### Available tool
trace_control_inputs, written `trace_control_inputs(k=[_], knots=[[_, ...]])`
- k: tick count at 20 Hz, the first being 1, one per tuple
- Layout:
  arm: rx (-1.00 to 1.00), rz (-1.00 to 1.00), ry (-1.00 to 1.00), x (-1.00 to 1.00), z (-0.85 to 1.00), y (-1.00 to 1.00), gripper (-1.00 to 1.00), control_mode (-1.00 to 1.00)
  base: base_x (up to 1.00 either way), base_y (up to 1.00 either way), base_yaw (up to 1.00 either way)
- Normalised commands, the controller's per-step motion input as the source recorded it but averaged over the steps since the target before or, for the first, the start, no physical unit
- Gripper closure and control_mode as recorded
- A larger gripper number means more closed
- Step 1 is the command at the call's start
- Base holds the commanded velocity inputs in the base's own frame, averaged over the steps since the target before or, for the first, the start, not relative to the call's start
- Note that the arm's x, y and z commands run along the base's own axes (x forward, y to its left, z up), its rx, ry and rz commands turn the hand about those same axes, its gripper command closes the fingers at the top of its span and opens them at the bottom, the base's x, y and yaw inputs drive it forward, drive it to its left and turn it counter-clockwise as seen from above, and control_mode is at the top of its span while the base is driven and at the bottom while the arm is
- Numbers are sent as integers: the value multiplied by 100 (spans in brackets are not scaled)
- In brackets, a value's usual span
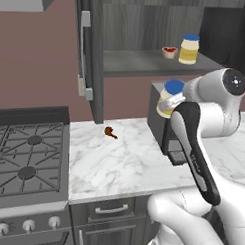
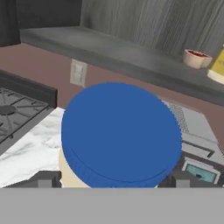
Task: Pick the mayonnaise and mayonnaise from the counter and place them in the cabinet.
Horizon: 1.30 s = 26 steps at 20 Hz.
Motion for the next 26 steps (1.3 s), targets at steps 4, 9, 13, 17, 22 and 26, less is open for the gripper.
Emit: trace_control_inputs(k=[4, 9, 13, 17, 22, 26], knots=[[-7, 5, -5, -15, 39, 0, 100, -100, 0, 0, 0], [-9, 0, -11, -9, 40, 0, 100, -100, 0, 0, 0], [-6, 0, -13, -2, 38, 0, 100, -100, 0, 0, 0], [0, 2, -12, 0, 23, 0, 100, -100, 0, 0, 0], [0, 3, -9, 0, 13, 0, 100, -100, 0, 0, 0], [0, 2, -6, 3, 12, 0, 100, -100, 0, 0, 0]])
